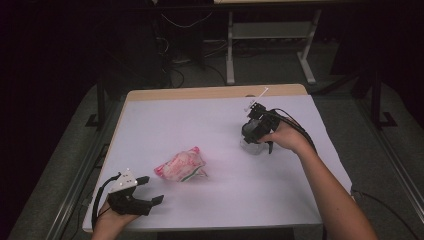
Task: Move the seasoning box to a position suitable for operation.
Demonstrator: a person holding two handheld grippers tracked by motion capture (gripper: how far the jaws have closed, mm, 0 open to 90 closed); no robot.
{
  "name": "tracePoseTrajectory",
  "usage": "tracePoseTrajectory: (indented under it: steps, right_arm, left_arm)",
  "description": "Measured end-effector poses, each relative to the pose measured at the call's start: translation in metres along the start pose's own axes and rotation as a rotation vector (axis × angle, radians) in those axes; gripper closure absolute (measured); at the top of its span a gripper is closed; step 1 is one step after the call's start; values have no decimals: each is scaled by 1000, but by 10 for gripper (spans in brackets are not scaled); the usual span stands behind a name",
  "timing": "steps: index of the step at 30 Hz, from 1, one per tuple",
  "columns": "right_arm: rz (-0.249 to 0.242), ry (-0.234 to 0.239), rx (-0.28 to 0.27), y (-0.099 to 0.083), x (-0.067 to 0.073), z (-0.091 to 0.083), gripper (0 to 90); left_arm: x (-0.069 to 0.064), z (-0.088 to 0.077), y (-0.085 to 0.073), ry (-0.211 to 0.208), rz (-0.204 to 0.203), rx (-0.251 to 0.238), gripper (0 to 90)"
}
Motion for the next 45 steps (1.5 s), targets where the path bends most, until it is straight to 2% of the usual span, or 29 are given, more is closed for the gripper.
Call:
tracePoseTrajectory:
  steps: [11,13,17,18,22,23,29,32,36,38,45]
  right_arm:
    - [-89,28,-28,-10,25,-23,149]
    - [-117,58,-38,-13,37,-29,149]
    - [-150,68,-38,-16,46,-31,149]
    - [-173,77,-35,-19,53,-32,149]
    - [-193,93,-37,-21,61,-33,150]
    - [-217,92,-41,-22,68,-33,150]
    - [-274,122,-51,-26,84,-33,150]
    - [-327,148,-51,-28,97,-30,150]
    - [-369,161,-29,-32,111,-27,150]
    - [-398,167,-21,-34,116,-25,150]
    - [-444,185,0,-37,125,-17,150]
  left_arm:
    - [-1,1,0,1,5,3,126]
    - [-1,1,0,1,3,0,126]
    - [-2,1,0,1,3,-1,126]
    - [-2,1,0,2,1,1,126]
    - [-2,0,0,1,0,0,126]
    - [-2,1,0,1,3,1,125]
    - [-2,2,0,1,-1,1,126]
    - [-3,2,0,-1,1,5,126]
    - [-3,2,0,-3,6,4,126]
    - [-3,2,0,-3,9,4,126]
    - [-3,3,0,-4,10,5,126]
Point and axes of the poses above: each handheld gripper's, and its own axes: z roughly forward along the jaws, y roughly out of its top, x roughly to its left, the point moved 8 cm from there along z, roughly forward along the jaws
